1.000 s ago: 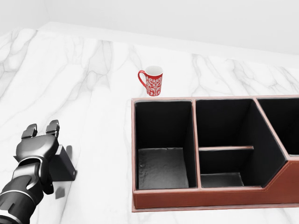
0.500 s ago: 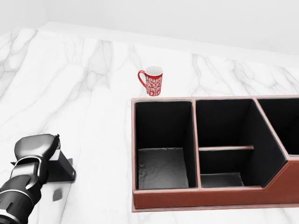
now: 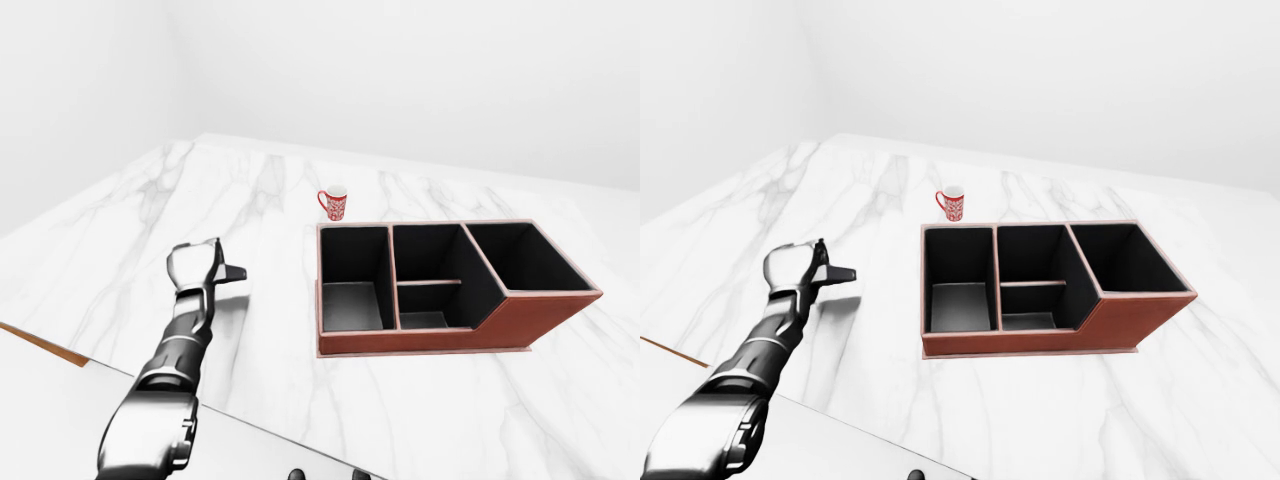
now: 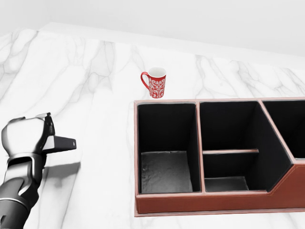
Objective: Pick up the book and place it in the left compartment of the caddy.
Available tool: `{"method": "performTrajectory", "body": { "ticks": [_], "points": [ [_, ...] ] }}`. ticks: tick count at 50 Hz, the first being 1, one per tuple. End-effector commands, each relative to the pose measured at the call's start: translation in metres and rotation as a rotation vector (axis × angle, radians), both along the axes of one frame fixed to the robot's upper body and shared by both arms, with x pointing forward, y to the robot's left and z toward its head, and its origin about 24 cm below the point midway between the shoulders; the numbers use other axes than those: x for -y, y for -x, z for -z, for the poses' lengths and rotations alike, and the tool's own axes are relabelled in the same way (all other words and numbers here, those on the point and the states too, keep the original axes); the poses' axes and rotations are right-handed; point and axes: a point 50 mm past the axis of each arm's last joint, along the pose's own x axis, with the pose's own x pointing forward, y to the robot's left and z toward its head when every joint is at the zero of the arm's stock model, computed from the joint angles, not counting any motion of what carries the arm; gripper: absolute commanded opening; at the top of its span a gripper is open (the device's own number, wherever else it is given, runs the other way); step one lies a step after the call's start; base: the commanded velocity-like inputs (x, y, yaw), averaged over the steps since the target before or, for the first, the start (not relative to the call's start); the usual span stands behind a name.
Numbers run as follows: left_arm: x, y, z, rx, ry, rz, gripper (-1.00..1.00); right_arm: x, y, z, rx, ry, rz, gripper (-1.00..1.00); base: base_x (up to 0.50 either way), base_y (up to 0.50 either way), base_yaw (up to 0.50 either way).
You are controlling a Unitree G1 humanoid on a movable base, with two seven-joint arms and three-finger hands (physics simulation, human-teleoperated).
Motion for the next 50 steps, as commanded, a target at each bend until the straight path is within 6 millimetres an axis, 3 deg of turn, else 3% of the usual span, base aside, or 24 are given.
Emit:
{"method": "performTrajectory", "body": {
  "ticks": [1, 11, 27, 36, 45, 50],
  "points": [
    [0.039, 0.009, -0.081, 0.442, -0.153, 0.204, -1.00, -0.001, 0.000, 0.000, -0.003, 0.003, -0.002, 1.00, 0.00, 0.00, 0.00],
    [0.071, 0.042, -0.126, 0.499, -0.307, 0.231, -1.00, 0.000, 0.000, 0.001, -0.005, -0.001, -0.001, 1.00, 0.00, 0.00, 0.00],
    [0.096, 0.050, -0.152, 0.465, -0.373, 0.205, -1.00, 0.001, 0.000, 0.001, -0.003, -0.003, 0.000, 1.00, 0.00, 0.00, 0.00],
    [0.108, 0.069, -0.178, 0.478, -0.361, 0.173, -1.00, 0.001, 0.000, 0.001, -0.003, -0.005, -0.001, 1.00, 0.00, 0.00, 0.00],
    [0.117, 0.084, -0.183, 0.473, -0.293, 0.191, -1.00, 0.001, 0.000, 0.001, -0.001, -0.005, -0.001, 1.00, 0.00, 0.00, 0.00],
    [0.125, 0.105, -0.194, 0.496, -0.261, 0.192, -1.00, 0.000, 0.001, 0.000, 0.002, 0.002, -0.004, 1.00, 0.00, 0.00, 0.00]
  ]
}}
